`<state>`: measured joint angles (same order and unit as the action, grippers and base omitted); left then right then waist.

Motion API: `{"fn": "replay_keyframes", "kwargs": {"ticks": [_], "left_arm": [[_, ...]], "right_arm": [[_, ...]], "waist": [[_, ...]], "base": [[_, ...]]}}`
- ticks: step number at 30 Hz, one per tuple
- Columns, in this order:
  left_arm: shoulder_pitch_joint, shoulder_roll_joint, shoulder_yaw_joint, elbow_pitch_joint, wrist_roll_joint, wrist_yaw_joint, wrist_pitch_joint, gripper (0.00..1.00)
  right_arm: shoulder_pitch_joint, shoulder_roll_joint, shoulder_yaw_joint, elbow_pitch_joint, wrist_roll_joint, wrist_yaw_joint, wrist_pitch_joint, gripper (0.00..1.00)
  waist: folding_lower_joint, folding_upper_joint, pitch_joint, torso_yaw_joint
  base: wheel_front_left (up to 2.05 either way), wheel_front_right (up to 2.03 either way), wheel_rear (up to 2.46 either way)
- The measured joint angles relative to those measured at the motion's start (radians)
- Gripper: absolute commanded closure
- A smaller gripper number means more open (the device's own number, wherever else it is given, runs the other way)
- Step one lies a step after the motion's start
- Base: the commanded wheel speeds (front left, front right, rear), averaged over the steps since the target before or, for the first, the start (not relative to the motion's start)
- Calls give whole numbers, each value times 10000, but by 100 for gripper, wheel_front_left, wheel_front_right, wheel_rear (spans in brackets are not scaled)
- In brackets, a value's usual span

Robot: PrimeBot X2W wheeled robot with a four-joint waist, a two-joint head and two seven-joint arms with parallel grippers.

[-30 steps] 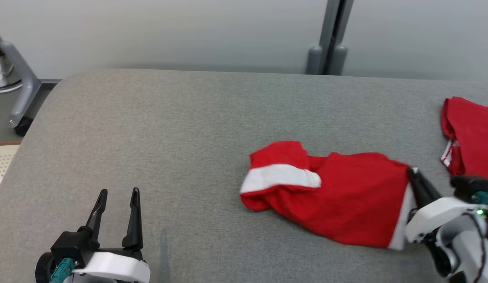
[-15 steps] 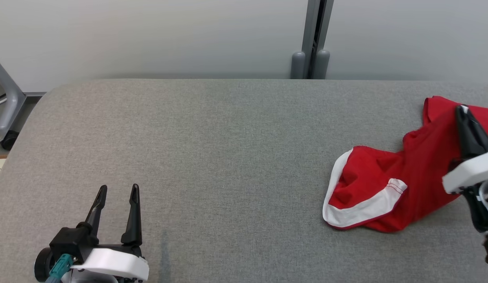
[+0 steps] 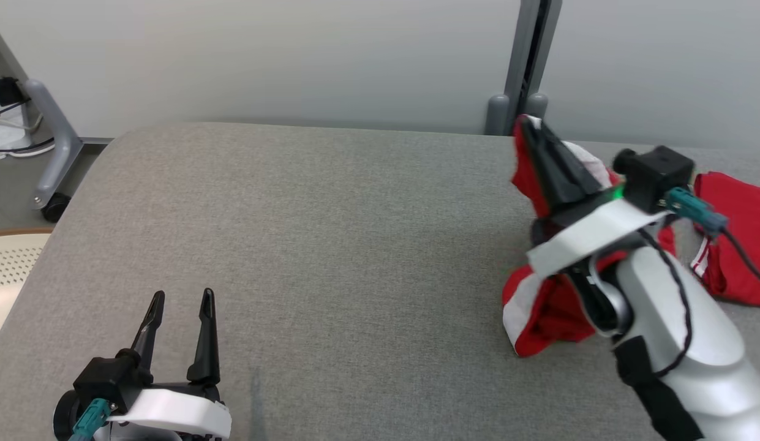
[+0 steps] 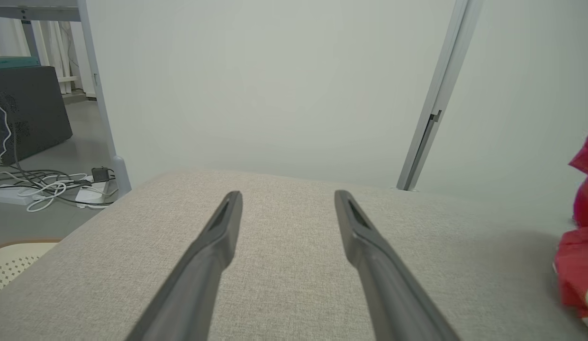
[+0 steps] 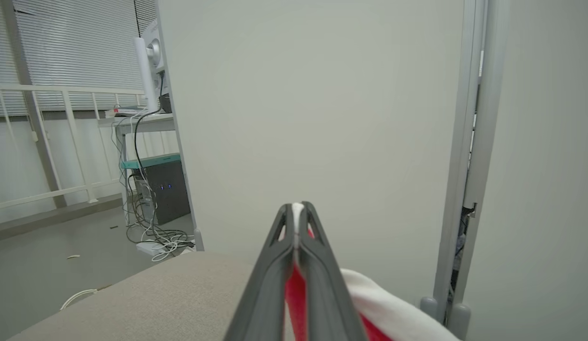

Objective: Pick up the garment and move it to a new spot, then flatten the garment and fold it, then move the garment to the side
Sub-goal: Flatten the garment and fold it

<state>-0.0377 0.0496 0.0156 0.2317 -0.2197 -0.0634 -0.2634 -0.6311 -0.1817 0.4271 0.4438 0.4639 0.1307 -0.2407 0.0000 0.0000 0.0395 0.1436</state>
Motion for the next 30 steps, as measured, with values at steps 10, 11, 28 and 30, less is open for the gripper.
{"fn": "replay_keyframes", "kwargs": {"ticks": [10, 11, 28, 30], "left_arm": [[-93, -2, -380, 35, -303, 205, 0, 0], [-93, -2, -380, 35, -303, 205, 0, 0], [-398, -6, -593, 247, -568, 161, 2, 0], [-431, -6, -573, 288, -566, 146, 2, 0]], "right_arm": [[36, 1087, 1944, 293, 393, 0, 130, 100], [36, 1087, 1944, 293, 393, 0, 130, 100], [1163, 1331, 5839, 1047, 2247, 0, -157, 0], [1023, 1333, 5818, 1162, 2284, 0, -165, 0]], "waist": [[0, 0, 289, 648], [0, 0, 289, 648], [0, 0, 778, 865], [0, 0, 730, 803]], "base": [[0, 0, 0], [0, 0, 0], [0, 0, 0], [0, 0, 0]]}}
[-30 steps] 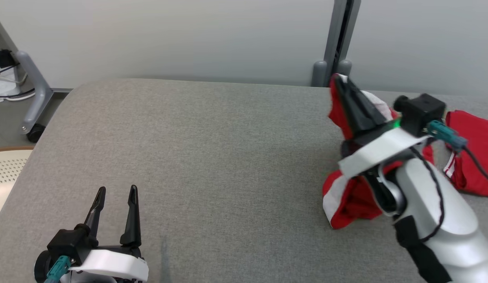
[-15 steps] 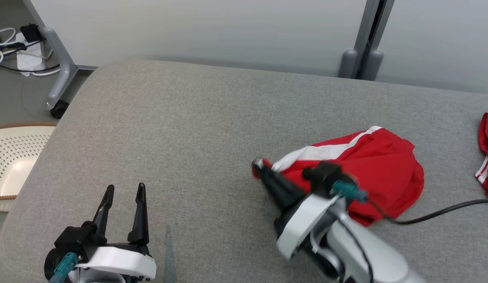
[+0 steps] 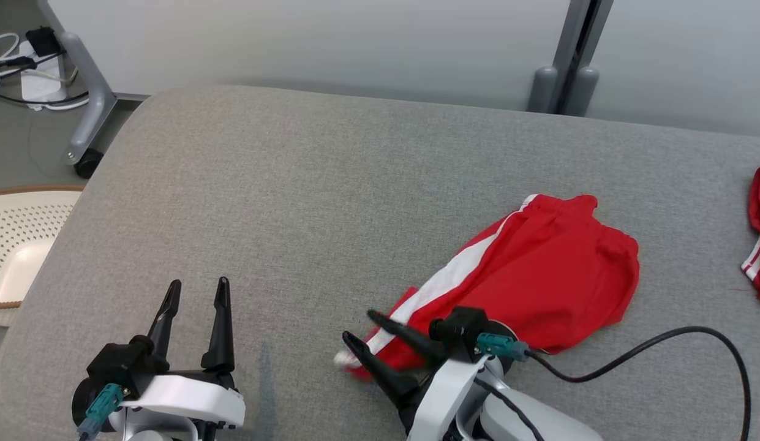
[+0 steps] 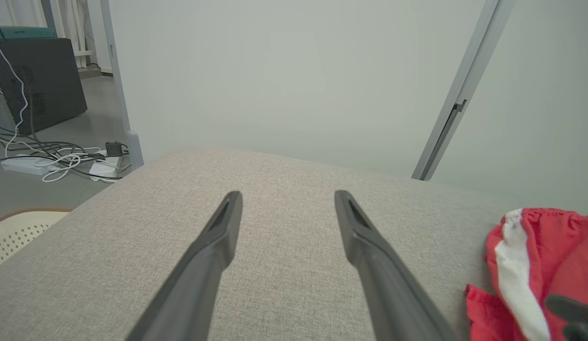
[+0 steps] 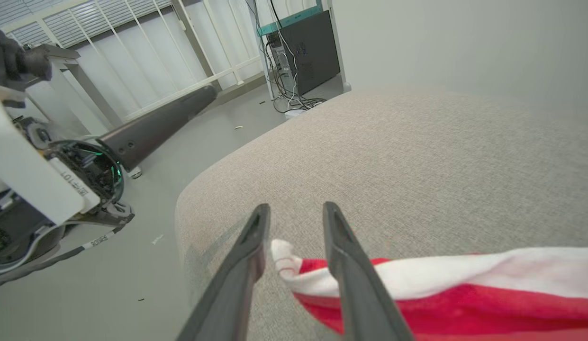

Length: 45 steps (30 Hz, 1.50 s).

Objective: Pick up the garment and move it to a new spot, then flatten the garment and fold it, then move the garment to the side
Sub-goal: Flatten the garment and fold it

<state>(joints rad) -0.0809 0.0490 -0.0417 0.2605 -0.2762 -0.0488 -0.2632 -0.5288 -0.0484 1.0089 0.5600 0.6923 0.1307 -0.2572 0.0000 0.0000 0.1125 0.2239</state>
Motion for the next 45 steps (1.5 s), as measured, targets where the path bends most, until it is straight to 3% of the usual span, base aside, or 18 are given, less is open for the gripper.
{"fn": "replay_keyframes", "kwargs": {"ticks": [5, 11, 21, 30, 36, 45], "left_arm": [[58, 2, 176, 59, 40, -33, -2, 0], [187, 0, 384, 56, 173, -105, 0, 0], [386, 0, 755, -13, 347, -178, -2, 0], [798, -2, 698, -320, 389, 61, 0, 0], [953, 0, 700, -437, 389, 150, -2, 0], [966, 0, 650, -491, 387, 236, 0, 0]], "right_arm": [[-264, 4, -832, -63, -255, 0, -33, 0], [34, -303, -2796, -688, -1218, 0, -44, 0], [1775, -1149, -5701, -2167, -2426, 0, -44, 0], [3881, -1300, -7689, -3193, -2955, 0, -46, 0], [5037, -1118, -8521, -3446, -3164, 0, -46, 0], [4929, -1156, -8401, -3530, -3336, 0, 144, 0]], "waist": [[0, 0, -213, -260], [0, 0, -499, -669], [0, 0, -782, -1316], [0, 0, -959, -1677], [0, 0, -969, -1822], [0, 0, -932, -1900]], "base": [[0, 0, 0], [0, 0, 0], [0, 0, 0], [0, 0, 0], [0, 0, 0], [0, 0, 0]]}}
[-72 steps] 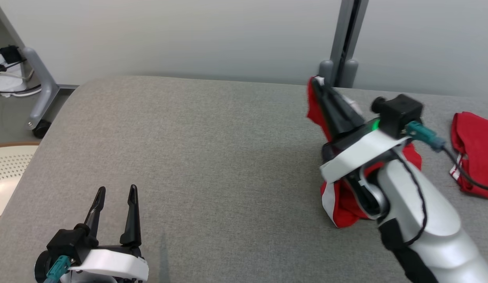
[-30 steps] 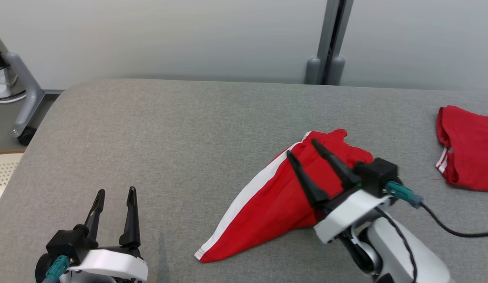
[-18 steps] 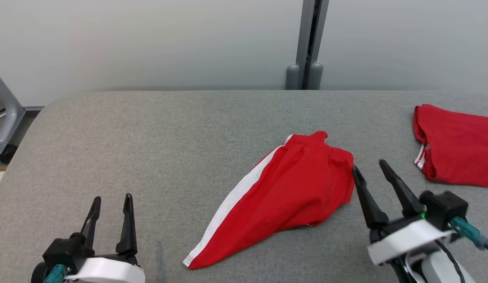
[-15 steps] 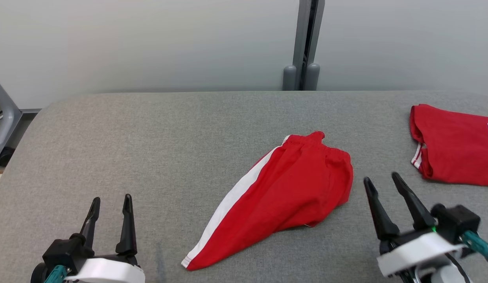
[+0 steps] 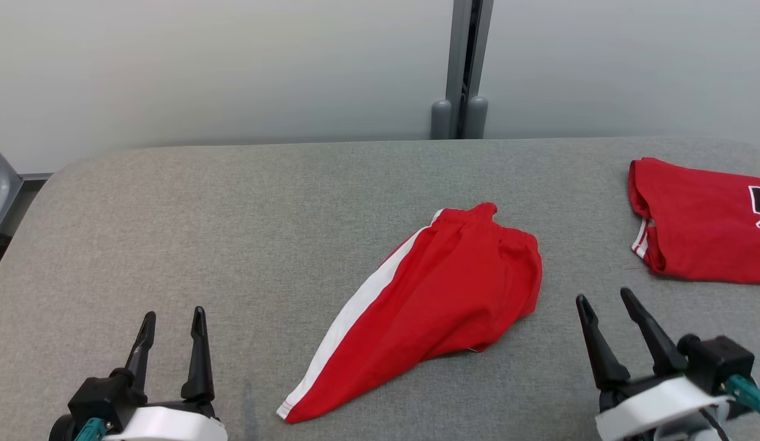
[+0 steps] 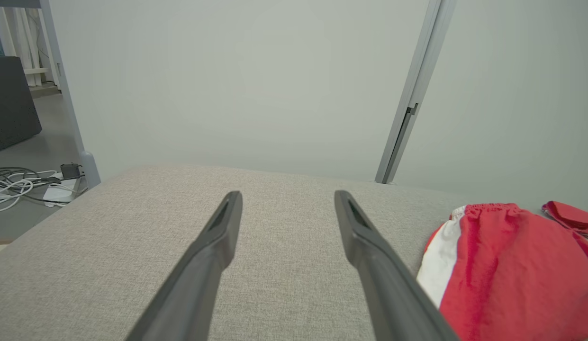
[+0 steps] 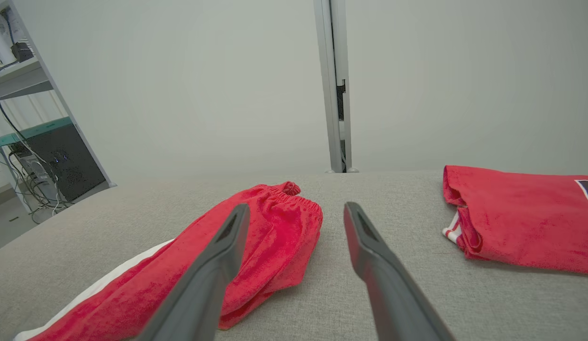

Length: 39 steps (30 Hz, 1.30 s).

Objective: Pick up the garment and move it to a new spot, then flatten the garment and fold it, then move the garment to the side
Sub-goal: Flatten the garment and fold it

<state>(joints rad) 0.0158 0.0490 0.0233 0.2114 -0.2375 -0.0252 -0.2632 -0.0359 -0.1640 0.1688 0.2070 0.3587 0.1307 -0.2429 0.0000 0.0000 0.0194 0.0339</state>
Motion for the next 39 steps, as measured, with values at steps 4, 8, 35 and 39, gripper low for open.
{"fn": "replay_keyframes", "kwargs": {"ticks": [4, 8, 35, 39], "left_arm": [[-10, -2, -81, -13, -2, 2, 0, 0], [-42, 0, -130, -40, -19, 12, 0, 0], [-1117, 2, -1580, 109, -909, 272, 0, 0], [-1285, 2, -1756, 117, -1026, 311, 0, 0]], "right_arm": [[-734, -263, 345, 102, -96, 0, 372, 0], [-1838, -491, 811, 543, -261, 0, 811, 0], [-7922, -1375, 3917, 6567, 1616, 2, 4673, 0], [-8333, -1536, 4401, 7030, 2063, 2, 5246, 0]], "waist": [[0, 0, 35, 130], [0, 0, 152, 309], [0, 0, 1536, 2567], [0, 0, 1720, 2779]], "base": [[0, 0, 0], [0, 0, 0], [0, 0, 0], [0, 0, 0]]}}
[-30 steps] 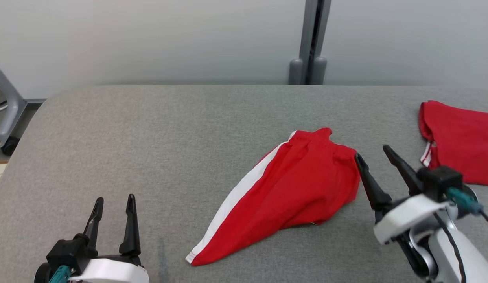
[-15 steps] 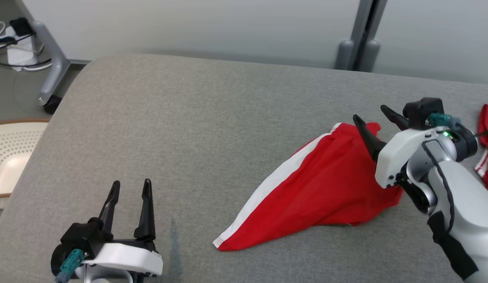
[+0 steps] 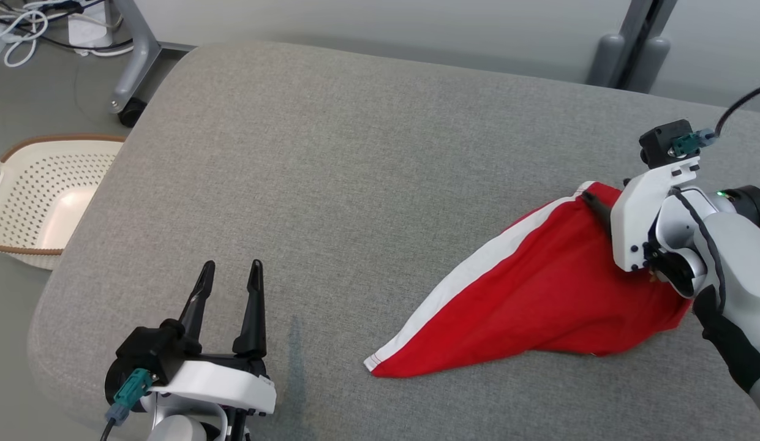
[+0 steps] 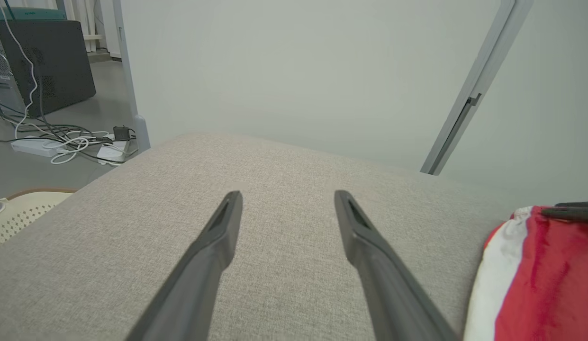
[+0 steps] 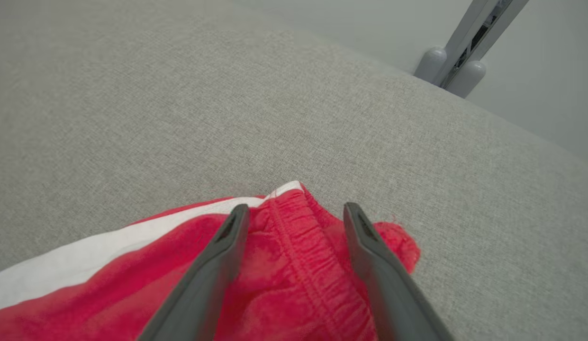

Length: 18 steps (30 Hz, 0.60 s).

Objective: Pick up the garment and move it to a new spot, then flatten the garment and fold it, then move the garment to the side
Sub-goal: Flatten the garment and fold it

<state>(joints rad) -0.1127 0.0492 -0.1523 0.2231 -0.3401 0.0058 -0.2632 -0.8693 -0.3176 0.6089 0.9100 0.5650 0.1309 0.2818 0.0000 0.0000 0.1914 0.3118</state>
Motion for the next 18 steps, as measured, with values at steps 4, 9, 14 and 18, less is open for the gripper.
{"fn": "replay_keyframes", "kwargs": {"ticks": [4, 9, 14, 18], "left_arm": [[-79, -2, -109, 29, -82, 40, 0, 0], [-195, -4, -173, 63, -144, 42, 0, 0], [-339, -2, -151, 92, -198, 58, -2, 0], [-330, -2, -4, 107, -173, 86, -2, 0]], "right_arm": [[-215, -136, 602, 316, 347, 0, 564, 0], [-463, -211, 1304, 368, 884, 0, 1181, 100], [-678, -362, 1636, 268, 1049, 0, 36, 100], [-743, -378, 1837, 111, 957, 0, -1611, 100]], "waist": [[0, 1, 146, 147], [0, 0, 277, 208], [0, 0, 306, 155], [0, 0, 231, -42]], "base": [[0, 0, 0], [0, 0, 0], [0, 0, 0], [0, 0, 0]]}}
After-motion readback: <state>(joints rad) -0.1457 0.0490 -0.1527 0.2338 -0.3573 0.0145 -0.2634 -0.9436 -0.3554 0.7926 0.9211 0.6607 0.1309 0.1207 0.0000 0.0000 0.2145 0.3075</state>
